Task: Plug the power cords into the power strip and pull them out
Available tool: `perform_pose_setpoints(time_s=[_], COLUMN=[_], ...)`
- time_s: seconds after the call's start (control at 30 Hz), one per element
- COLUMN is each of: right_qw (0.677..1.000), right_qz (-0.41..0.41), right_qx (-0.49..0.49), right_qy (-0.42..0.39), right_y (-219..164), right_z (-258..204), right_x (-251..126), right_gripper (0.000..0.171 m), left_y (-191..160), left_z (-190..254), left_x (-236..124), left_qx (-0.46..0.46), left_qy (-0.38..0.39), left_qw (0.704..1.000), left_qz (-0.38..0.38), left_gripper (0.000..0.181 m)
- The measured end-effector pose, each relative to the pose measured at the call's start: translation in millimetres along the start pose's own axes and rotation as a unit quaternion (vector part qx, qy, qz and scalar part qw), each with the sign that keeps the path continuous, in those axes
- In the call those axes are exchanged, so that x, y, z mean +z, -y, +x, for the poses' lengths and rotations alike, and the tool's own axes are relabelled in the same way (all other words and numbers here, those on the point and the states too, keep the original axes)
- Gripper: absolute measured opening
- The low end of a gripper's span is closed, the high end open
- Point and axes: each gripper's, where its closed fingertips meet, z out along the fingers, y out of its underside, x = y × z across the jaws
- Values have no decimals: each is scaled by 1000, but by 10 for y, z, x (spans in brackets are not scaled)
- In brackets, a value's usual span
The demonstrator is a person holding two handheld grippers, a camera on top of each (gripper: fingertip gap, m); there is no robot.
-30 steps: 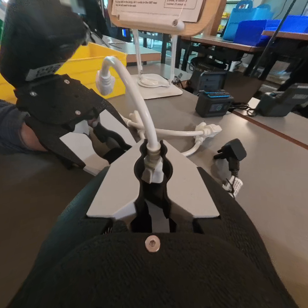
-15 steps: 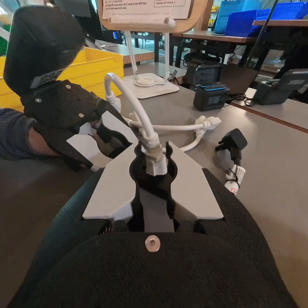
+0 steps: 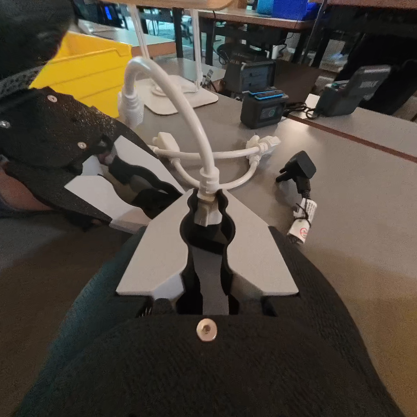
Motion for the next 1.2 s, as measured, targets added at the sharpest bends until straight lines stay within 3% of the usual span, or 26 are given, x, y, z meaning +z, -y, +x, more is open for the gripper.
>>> perform_pose_setpoints(time_s=[0.43, 0.57, 0.77, 1.2], right_qw=[997, 999, 995, 997], right_qz=[-22, -22, -22, -10], right_qx=[-65, -23, -76, -56], right_qy=[-29, -5, -54, -42], right_y=[-11, -35, -14, -21], right_z=[-63, -35, -52, -64], right_x=[17, -52, 14, -19], right_gripper=[18, 18, 17, 17], left_y=[-13, -11, -11, -14], left_z=[14, 31, 50, 60], left_x=[-9, -11, -13, -27], left_qx=[-3, 3, -4, 1], left_qy=[-9, -11, 5, 4], left_qw=[1000, 1000, 1000, 1000], left_qz=[-2, -1, -3, -1], left_gripper=[43, 43, 43, 43])
